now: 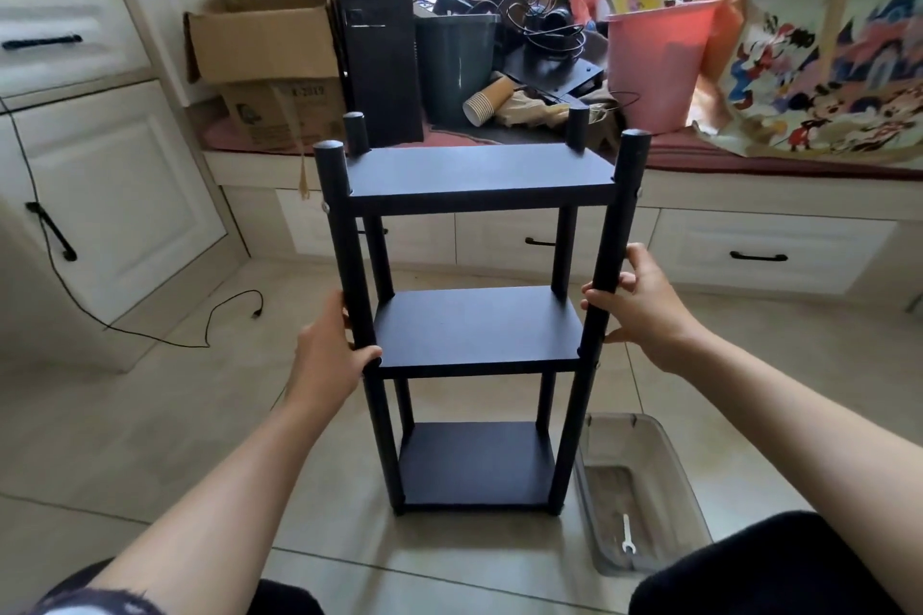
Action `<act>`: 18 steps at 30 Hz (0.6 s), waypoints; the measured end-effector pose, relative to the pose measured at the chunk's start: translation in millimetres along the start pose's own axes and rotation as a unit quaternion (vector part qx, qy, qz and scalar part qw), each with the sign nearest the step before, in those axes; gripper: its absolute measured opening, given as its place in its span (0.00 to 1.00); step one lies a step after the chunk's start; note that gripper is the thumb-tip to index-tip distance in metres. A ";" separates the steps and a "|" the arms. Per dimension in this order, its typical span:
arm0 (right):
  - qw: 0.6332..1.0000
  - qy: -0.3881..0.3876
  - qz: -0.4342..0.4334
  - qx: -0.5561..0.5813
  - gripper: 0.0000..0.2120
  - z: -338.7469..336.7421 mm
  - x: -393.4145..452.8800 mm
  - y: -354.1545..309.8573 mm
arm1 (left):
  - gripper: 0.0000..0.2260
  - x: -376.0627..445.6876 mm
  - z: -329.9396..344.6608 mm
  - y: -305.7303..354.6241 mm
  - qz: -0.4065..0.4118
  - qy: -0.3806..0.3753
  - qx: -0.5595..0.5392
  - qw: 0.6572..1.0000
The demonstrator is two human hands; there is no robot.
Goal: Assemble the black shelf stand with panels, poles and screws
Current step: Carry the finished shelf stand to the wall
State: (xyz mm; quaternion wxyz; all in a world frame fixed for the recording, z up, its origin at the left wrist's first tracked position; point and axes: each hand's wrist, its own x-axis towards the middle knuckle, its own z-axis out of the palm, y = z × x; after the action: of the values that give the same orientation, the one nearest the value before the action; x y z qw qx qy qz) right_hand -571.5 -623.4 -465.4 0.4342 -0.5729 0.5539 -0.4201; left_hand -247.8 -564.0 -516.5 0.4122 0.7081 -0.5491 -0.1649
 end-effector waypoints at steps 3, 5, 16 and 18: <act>1.000 -0.010 0.014 -0.002 0.16 -5.9 -0.8 -3.0 | 0.16 0.5 -1.4 4.9 -0.016 -0.013 -0.012 1.000; 1.000 -0.002 0.006 -0.018 0.13 -5.2 -1.7 -6.1 | 0.14 0.0 -3.4 17.2 -0.024 0.002 -0.065 0.998; 0.999 -0.041 -0.017 0.027 0.25 -19.1 -21.0 -46.9 | 0.18 6.6 -42.8 59.5 -0.009 -0.048 -0.271 0.961; 0.997 -0.019 -0.014 0.072 0.28 -23.1 -23.6 -57.4 | 0.18 7.0 -52.7 68.9 0.012 -0.059 -0.279 0.958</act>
State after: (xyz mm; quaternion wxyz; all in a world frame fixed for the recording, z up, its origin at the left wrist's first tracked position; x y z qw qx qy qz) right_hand -579.1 -599.9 -404.0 0.4790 -0.5559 0.5058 -0.4536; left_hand -253.5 -553.1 -430.3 0.5620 0.5472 -0.5133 -0.3483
